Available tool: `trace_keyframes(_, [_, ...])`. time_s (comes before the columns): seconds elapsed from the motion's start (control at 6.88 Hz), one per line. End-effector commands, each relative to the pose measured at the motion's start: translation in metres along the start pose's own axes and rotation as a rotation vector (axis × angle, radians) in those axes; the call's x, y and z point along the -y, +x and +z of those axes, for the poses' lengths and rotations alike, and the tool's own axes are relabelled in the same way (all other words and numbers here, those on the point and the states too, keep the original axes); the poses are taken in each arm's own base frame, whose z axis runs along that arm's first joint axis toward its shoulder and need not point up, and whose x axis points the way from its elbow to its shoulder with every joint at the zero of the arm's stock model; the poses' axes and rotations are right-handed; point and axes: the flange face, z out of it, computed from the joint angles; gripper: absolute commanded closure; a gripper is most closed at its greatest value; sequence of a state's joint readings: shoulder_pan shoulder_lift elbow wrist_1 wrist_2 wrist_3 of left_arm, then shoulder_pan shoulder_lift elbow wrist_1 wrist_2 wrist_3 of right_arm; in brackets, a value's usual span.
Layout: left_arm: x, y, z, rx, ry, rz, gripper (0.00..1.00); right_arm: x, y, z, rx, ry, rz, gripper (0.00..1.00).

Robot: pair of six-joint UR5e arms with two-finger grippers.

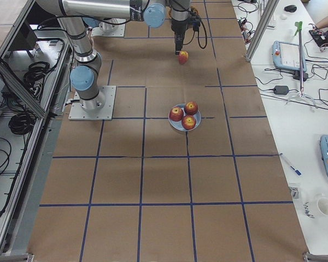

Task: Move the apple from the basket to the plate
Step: 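Open the left gripper and withdraw while the right gripper approaches the apple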

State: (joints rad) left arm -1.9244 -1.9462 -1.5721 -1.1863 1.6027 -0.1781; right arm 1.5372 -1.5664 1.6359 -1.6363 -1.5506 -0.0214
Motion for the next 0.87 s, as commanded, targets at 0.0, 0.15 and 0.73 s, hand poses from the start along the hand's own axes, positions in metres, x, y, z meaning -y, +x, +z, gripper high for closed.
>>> trace_keyframes(0.0, [-0.056,-0.08,-0.114,0.001,-0.045,0.013,0.01,0.003,-0.002,-0.006,-0.001,0.019,-0.003,0.0])
trace_keyframes(0.15, [-0.094,-0.114,-0.159,0.003,-0.068,-0.026,0.01,0.012,-0.009,-0.008,0.004,0.054,-0.007,0.0])
trace_keyframes(0.73, [-0.182,-0.143,-0.228,0.031,-0.062,-0.087,0.01,0.06,-0.147,0.044,0.009,0.052,0.022,0.0])
